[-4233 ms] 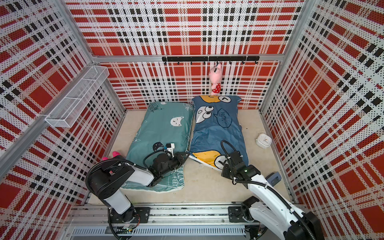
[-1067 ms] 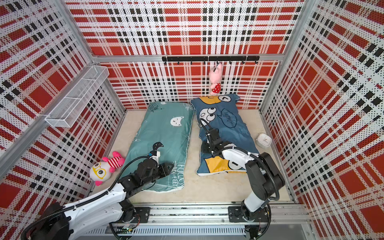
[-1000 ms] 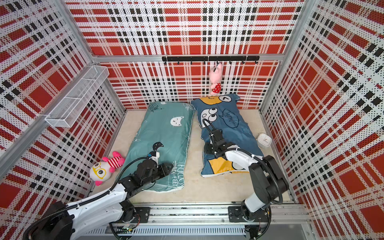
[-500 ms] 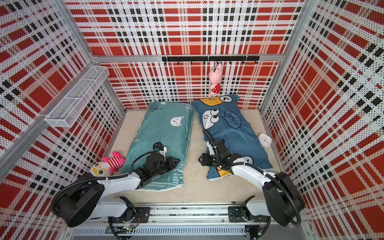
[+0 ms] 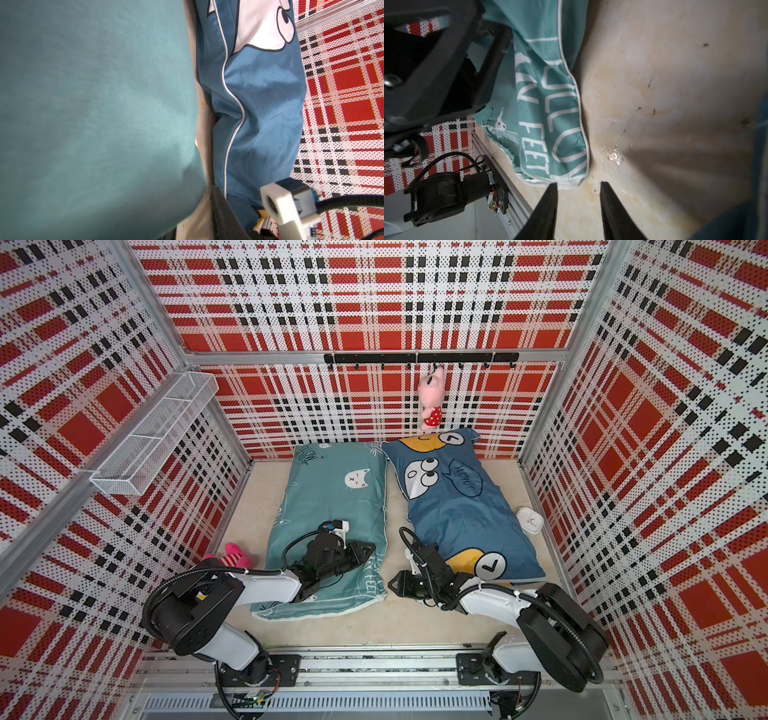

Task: Zip up pillowcases
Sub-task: Pick up the pillowcase from the center of the board.

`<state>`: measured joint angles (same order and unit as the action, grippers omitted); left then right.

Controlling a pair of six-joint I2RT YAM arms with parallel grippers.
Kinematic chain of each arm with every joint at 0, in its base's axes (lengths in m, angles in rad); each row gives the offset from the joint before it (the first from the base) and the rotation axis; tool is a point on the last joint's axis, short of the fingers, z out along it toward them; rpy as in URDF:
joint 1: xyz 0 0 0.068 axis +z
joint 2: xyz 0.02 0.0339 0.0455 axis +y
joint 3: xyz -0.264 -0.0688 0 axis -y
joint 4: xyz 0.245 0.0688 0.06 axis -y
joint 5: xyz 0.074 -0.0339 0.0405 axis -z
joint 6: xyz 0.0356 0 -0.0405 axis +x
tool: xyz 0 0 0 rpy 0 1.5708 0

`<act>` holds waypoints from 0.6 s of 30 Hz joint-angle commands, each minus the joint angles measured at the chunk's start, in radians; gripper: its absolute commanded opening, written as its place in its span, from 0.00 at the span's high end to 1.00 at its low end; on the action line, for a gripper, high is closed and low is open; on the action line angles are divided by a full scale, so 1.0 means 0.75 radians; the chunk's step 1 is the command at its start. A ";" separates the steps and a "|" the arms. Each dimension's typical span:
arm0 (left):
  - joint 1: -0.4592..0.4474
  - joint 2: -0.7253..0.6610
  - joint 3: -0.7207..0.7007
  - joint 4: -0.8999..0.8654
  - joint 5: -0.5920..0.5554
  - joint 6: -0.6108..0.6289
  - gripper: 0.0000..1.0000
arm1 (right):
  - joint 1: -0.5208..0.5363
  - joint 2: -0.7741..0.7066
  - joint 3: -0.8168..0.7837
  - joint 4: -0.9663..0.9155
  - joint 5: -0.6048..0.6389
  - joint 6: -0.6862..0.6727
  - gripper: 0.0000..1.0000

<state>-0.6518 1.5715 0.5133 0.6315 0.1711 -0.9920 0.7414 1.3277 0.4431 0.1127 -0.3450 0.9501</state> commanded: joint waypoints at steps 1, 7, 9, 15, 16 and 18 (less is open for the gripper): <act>0.002 0.017 0.011 0.089 -0.029 -0.010 0.70 | 0.030 0.003 -0.054 0.162 0.034 0.171 0.68; 0.000 0.020 -0.005 0.117 -0.035 -0.019 0.71 | 0.127 0.049 -0.072 0.261 0.099 0.303 0.72; -0.001 0.020 -0.008 0.115 -0.035 -0.015 0.71 | 0.149 0.076 -0.087 0.312 0.111 0.346 0.70; 0.011 0.032 -0.025 0.116 -0.051 -0.005 0.71 | 0.186 0.116 -0.019 0.150 0.209 0.345 0.55; 0.016 0.034 -0.028 0.115 -0.054 -0.001 0.71 | 0.191 0.121 -0.012 0.137 0.218 0.346 0.55; 0.024 0.043 -0.033 0.114 -0.060 0.003 0.71 | 0.201 0.134 0.000 0.124 0.229 0.354 0.55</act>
<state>-0.6460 1.5848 0.5072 0.6926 0.1474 -1.0050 0.8768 1.4113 0.4160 0.2359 -0.2230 1.1900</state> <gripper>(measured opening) 0.295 0.450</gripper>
